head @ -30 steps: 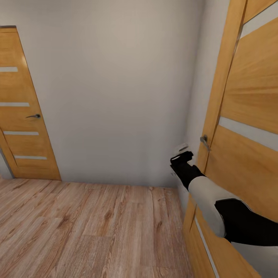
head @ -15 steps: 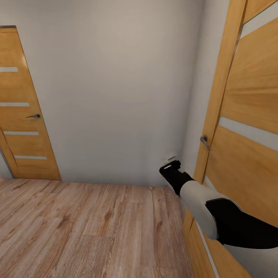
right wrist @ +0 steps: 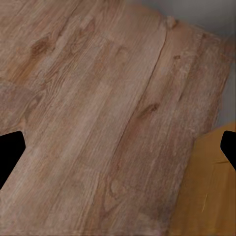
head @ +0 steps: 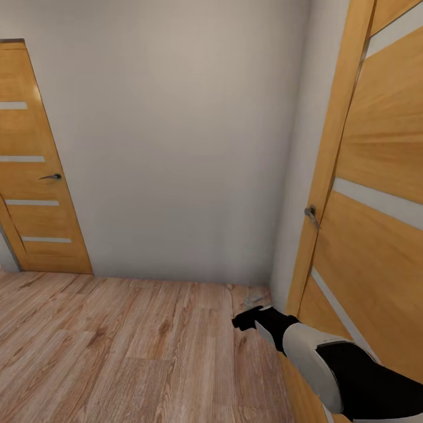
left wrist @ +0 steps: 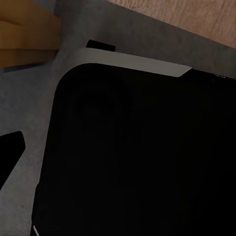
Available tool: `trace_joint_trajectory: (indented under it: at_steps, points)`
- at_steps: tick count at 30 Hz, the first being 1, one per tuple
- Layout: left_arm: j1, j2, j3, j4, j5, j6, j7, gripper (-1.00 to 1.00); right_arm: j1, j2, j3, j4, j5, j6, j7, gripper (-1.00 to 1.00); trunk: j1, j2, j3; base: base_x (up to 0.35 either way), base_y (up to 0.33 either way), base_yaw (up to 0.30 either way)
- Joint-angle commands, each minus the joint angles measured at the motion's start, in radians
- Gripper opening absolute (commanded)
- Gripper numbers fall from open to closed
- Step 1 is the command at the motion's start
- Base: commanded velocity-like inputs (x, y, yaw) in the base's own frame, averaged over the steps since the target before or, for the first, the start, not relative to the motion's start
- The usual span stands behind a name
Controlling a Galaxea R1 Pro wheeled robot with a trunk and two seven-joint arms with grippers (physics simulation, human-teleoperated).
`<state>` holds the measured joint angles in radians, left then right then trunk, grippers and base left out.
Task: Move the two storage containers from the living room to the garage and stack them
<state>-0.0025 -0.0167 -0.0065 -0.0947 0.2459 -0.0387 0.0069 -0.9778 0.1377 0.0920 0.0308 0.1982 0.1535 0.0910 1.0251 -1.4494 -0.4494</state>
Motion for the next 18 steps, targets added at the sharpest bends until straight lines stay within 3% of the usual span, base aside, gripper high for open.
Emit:
trace_joint_trajectory:
  at_steps: [1,6,8,10,18]
  points:
    - [0.0,0.0,-0.001,0.0,0.006,-0.003,0.001,1.0,0.04,-0.005,0.008,0.001,0.001,-0.001,0.01,1.0,0.0,-0.001,-0.001,0.0,0.0,0.0]
    - [-0.001,-0.001,-0.001,-0.001,0.006,-0.003,0.001,1.0,0.19,-0.03,0.008,0.002,0.0,-0.075,0.047,1.0,0.0,-0.001,-0.001,0.0,0.0,0.0]
    - [0.0,0.0,-0.001,-0.003,0.006,-0.003,0.001,1.0,0.243,-0.041,0.008,0.003,-0.003,-0.112,0.114,1.0,0.0,-0.001,-0.001,0.0,0.0,0.0]
    - [0.0,0.0,-0.001,-0.003,0.006,-0.003,0.001,1.0,0.247,-0.047,0.008,0.003,-0.003,-0.115,0.125,1.0,0.0,-0.001,-0.001,0.0,0.0,0.0]
    - [-0.001,0.0,-0.004,-0.032,0.004,-0.003,-0.003,1.0,0.201,-0.002,0.01,0.001,0.003,-0.134,0.13,1.0,0.0,-0.001,-0.001,0.0,0.0,0.0]
